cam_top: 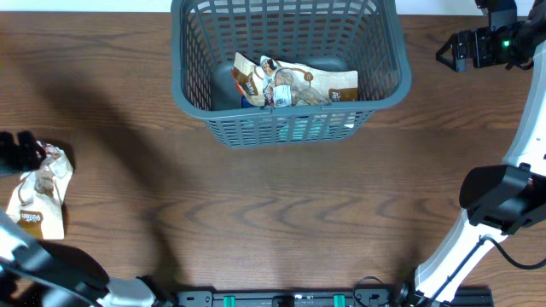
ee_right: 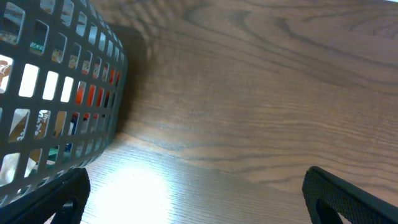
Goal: Pack container
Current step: 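Grasp the dried mushroom pouch with the left gripper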
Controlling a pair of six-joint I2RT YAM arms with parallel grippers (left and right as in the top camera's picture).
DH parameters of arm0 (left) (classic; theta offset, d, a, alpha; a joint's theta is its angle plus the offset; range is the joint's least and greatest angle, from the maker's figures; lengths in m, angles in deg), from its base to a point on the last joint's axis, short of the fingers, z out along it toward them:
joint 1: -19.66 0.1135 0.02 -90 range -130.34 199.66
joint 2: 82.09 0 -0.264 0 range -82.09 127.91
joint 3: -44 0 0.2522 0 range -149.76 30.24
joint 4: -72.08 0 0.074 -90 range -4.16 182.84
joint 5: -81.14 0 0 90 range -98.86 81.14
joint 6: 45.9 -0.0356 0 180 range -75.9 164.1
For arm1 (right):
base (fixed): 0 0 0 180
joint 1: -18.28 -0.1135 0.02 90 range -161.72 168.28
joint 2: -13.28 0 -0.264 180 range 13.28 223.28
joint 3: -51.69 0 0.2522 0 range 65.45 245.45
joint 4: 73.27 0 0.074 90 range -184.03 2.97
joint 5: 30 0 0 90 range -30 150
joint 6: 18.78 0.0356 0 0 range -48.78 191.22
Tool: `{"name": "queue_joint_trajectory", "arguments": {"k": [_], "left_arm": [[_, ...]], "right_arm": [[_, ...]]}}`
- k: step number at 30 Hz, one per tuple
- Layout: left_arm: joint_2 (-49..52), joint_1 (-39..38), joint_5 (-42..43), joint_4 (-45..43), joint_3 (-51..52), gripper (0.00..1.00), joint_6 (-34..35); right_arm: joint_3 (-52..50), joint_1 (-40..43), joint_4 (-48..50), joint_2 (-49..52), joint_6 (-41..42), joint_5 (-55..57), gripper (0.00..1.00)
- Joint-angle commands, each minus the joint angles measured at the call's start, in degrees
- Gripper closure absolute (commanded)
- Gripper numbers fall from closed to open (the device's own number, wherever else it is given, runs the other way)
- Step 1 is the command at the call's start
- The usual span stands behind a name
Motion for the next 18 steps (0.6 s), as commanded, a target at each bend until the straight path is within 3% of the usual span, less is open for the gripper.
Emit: {"name": "queue_joint_trajectory", "arguments": {"k": [1,9,18], "left_arm": [[4.11,0.37,-2.29,0.02,1.73,0.01,-0.68],[12.61,0.61,-6.80,-1.84,1.75,0.01,-0.66],[13.62,0.63,-8.81,-11.17,1.75,0.01,-0.68]], "right_arm": [[0.02,-0.48,-0.04,0.02,0.85,-0.22,0.01],[0.02,-0.48,0.02,0.02,3.87,2.93,0.01],[0.02,-0.48,0.59,0.02,6.67,3.67,0.01]]}}
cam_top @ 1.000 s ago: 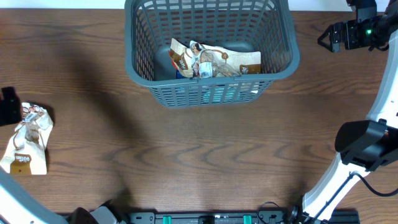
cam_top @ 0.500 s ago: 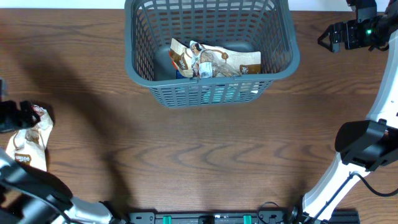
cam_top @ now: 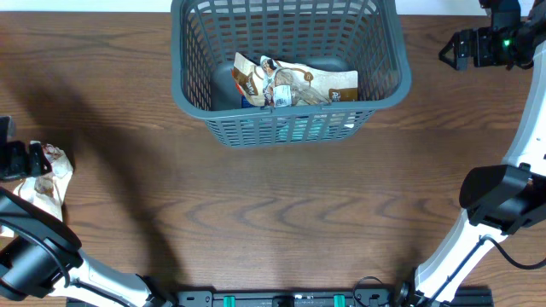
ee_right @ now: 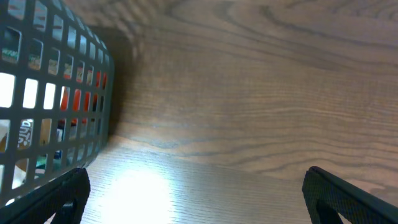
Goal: Pack container
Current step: 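Grasp the dried mushroom pouch with the left gripper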
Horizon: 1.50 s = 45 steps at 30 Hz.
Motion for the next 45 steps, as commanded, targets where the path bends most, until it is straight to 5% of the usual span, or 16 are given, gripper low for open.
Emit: {"name": "queue_joint_trajectory", "arguments": {"k": [1,9,19,30,45], "left_arm": [[0.13,0.33,-1.33,-2.25,-0.07,0.01,-0.35],[0.15,0.39,-1.22,-4.42,0.22,0.01,-1.75],[0.15,0.66,3.74,-4.55,6.19,0.01,-20.94],[0.98,1.40,3.69,-15.32,17.31,0.01,-20.90],[7.61,1.40,3.26,-20.68,17.51,0.01,-17.20]], "right_arm": [[0.02,-0.48,0.57,0.04,2.93,0.57,0.01],[0.02,-0.48,2.29,0.04,5.62,0.55,0.01],[0.02,-0.50,3.17,0.04,6.43,0.55,0.01],[0.02,-0.59,3.02,0.04,7.50,0.52,0.01],[0.02,-0.63,1.60,0.04,8.35,0.55,0.01]]}}
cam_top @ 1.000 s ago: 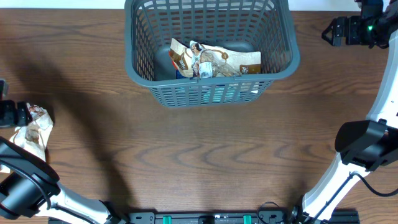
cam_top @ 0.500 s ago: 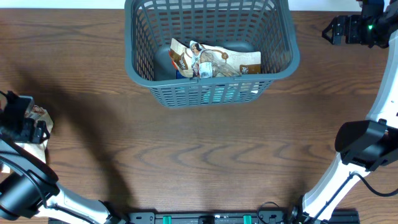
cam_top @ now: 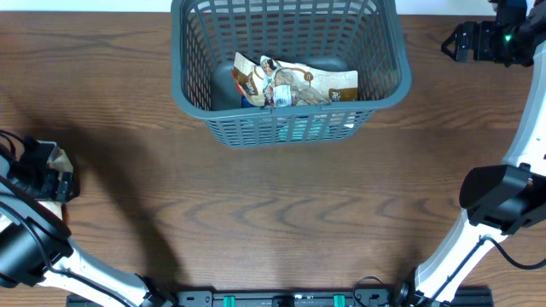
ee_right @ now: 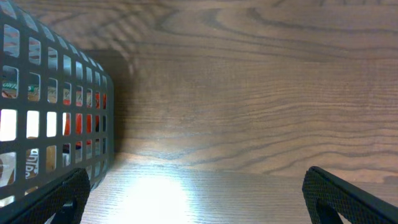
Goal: Pack container
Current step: 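Grasp the dried mushroom pouch with the left gripper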
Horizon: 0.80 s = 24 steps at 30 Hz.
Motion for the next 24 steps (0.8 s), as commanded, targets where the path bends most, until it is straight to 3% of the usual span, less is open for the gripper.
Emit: {"name": "queue_joint_trajectory", "arguments": {"k": [1,5,7,9,13,19,21,24], "left_arm": [[1.44,0.26,-0.28,-1.64,0.31,0.01,0.90],[1.44,0.26,-1.95,-1.68,0.31,0.04,0.87],[1.44,0.26,-3.30,-1.66,0.31,0.13,0.87],[1.44,0.26,-3.76,-1.62,0.31,0.31,0.87],[1.44,0.26,-4.15,-1.66,0.31,0.53,0.87],[1.44,0.26,-4.22,-1.55,0.31,0.74,0.87],[1.44,0.26,-4.22,-1.31,0.31,0.94,0.87],[1.44,0.24,-4.15,-0.98,0.31,0.94,0.90]], "right_arm": [[0.02,-0.66,-0.31,0.02,0.76,-0.02,0.01],[0.02,-0.74,-0.48,0.02,0.79,-0.02,0.01],[0.02,-0.76,-0.66,0.02,0.76,0.00,0.01],[0.02,-0.76,-0.72,0.02,0.76,0.00,0.01],[0.02,-0.85,-0.72,0.02,0.76,0.00,0.01],[0.02,-0.92,-0.74,0.02,0.76,0.00,0.01],[0.02,-0.94,-0.74,0.02,0.76,0.00,0.01],[0.02,-0.98,-0.74,0.02,0.76,0.00,0.01]]}}
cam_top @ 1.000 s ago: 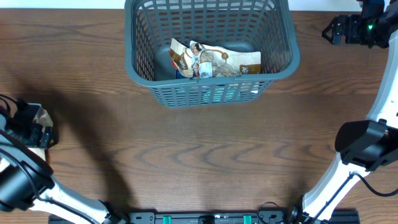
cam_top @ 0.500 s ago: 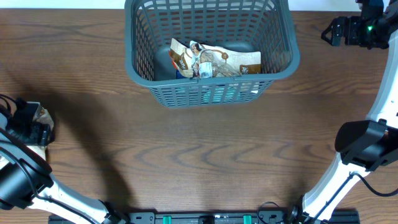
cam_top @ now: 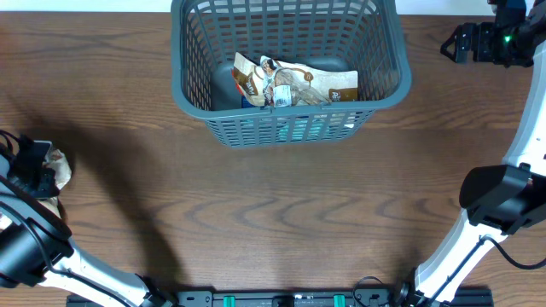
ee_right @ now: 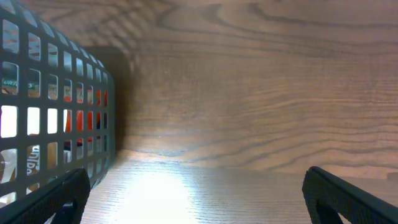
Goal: Pack container
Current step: 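Grasp the dried mushroom pouch with the left gripper, then carry the mushroom pouch with the left gripper into the basket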
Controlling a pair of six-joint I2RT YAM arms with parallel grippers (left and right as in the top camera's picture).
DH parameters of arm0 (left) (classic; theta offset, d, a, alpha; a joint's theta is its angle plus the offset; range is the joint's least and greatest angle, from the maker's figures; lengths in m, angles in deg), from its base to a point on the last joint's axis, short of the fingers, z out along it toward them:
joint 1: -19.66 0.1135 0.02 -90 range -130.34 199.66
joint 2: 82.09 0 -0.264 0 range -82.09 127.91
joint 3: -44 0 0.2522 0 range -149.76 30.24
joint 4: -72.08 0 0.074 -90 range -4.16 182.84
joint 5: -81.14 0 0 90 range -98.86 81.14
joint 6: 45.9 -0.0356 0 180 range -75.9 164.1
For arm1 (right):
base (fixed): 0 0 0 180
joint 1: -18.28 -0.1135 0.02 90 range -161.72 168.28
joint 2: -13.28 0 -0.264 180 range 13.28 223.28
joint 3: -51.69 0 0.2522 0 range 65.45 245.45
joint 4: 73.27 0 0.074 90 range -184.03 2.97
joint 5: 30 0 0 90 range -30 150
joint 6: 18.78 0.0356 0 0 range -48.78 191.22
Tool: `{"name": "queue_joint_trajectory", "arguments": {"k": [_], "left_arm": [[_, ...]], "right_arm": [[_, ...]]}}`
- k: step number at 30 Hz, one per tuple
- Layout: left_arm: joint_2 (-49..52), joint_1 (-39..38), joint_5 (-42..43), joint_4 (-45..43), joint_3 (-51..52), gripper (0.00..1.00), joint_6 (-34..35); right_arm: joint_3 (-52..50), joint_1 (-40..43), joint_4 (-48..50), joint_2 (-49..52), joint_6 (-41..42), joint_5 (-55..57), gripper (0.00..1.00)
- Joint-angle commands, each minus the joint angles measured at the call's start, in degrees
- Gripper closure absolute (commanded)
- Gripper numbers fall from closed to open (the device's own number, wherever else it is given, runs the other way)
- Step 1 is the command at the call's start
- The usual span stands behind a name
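A grey plastic basket (cam_top: 194, 101) stands at the back middle of the table, and its mesh wall (ee_right: 43, 118) fills the left of the right wrist view. Snack bags (cam_top: 294, 83) lie inside it. One more tan snack bag (cam_top: 58, 165) sits at the table's far left edge, bunched up and mostly hidden under my left gripper (cam_top: 36, 167), which looks shut on it. My right gripper (cam_top: 455, 43) hangs open to the right of the basket. Its fingertips (ee_right: 53, 199) stand far apart over bare wood, with nothing between them.
The dark wooden table (cam_top: 281, 213) spreads in front of the basket. My right arm's base and white links (cam_top: 503, 200) stand at the right edge. A black rail (cam_top: 281, 298) runs along the front edge.
My left gripper has shifted slightly back, and the bag now shows bunched at its right side. The right gripper has barely moved and is still open.
At first the snack bag lay flat at the far left with my left gripper just behind it. Then the gripper was over the bag's top end, later covering most of it. Now the bag is bunched under it. The right gripper drifted slightly away from the basket, open throughout.
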Motion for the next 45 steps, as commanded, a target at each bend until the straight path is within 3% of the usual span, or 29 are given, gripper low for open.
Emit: {"name": "queue_joint_trajectory", "arguments": {"k": [1,5,11,16,24,29,33,37,45], "left_arm": [[1.60,0.31,-0.48,0.72,0.59,0.94,0.07],[1.51,-0.02,-0.48,1.60,0.57,0.94,0.35],[1.29,-1.99,-0.46,1.79,0.00,0.94,9.14],[-0.33,-5.57,-0.46,3.06,-1.81,0.94,12.41],[-8.07,-11.17,-0.46,3.32,-3.76,0.94,22.12],[-14.69,-13.94,-0.46,7.76,-5.42,0.94,23.71],[-20.15,-16.13,-0.15,11.67,-8.44,0.94,27.85],[-26.08,-19.91,6.54,13.20,-12.74,0.94,28.24],[-32.26,-34.75,7.34,11.89,-28.65,0.94,28.59]], "right_arm": [[0.02,-0.98,-0.13,0.02,0.72,0.00,0.01],[0.02,-0.98,-0.13,0.02,0.72,-0.02,0.01],[0.02,-0.98,-0.11,0.02,0.72,-0.02,0.01],[0.02,-0.98,-0.09,0.02,0.70,-0.02,0.01],[0.02,-0.98,-0.09,0.02,0.61,-0.02,0.01],[0.02,-0.98,-0.07,0.02,0.20,-0.02,0.01],[0.02,-0.98,-0.02,0.02,0.22,-0.02,0.01],[0.02,-0.98,-0.09,0.02,0.22,-0.02,0.01],[0.02,-0.96,-0.24,0.02,-1.05,-0.02,0.01]]}}
